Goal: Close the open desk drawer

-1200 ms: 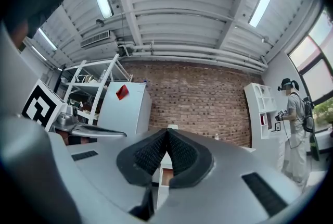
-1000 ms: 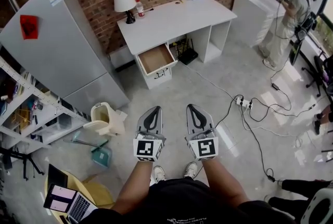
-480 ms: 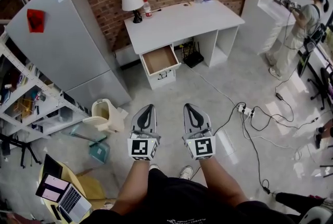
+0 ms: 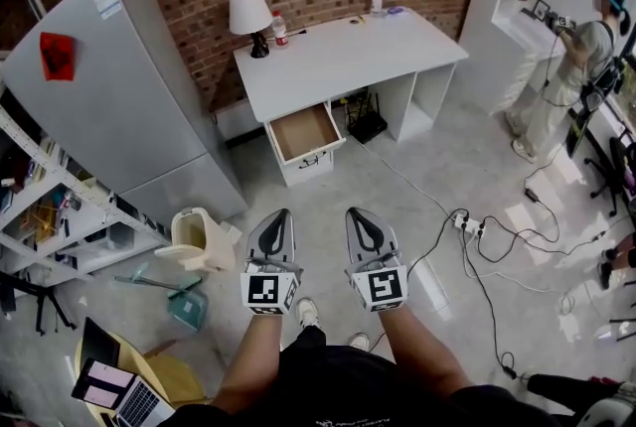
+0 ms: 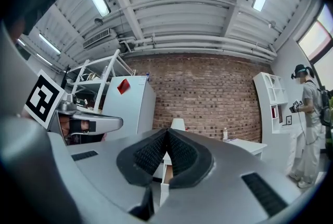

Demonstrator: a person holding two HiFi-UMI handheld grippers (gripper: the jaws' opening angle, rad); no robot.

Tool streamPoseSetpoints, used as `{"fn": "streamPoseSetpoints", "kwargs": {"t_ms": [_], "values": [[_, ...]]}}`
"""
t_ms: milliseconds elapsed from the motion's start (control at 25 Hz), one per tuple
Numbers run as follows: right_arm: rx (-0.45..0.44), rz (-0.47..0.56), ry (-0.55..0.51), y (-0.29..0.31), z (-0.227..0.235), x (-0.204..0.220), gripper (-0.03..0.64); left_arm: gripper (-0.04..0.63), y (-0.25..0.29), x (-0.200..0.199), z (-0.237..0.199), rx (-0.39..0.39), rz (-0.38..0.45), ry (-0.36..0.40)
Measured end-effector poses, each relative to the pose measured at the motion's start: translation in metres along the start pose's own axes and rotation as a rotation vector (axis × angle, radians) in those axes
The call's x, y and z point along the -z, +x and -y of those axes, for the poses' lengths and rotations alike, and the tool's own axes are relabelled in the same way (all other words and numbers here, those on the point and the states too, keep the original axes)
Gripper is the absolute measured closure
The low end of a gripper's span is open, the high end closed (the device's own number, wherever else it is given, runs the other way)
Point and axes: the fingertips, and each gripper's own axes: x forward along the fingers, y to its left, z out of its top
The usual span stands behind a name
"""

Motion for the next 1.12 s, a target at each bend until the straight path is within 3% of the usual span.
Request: {"fn": "streamPoseSetpoints", "kwargs": {"t_ms": [480, 800, 1120], "values": [[0.071, -0.045, -0.001, 0.085, 0.0, 0.018, 0.591, 0.589, 0.063, 0.012, -0.076, 0.068, 0.008, -0.006], [0.12, -0.11, -0.008, 0.1, 0.007, 0.038, 0.591, 0.589, 0.072, 0.022, -0.111, 0.087, -0.005, -0.029], [0.095, -0.127, 0.0, 0.125, 0.026, 0.058, 0.591, 0.589, 0.108, 0.045, -0.112, 0.094, -0.043, -0.014]]}}
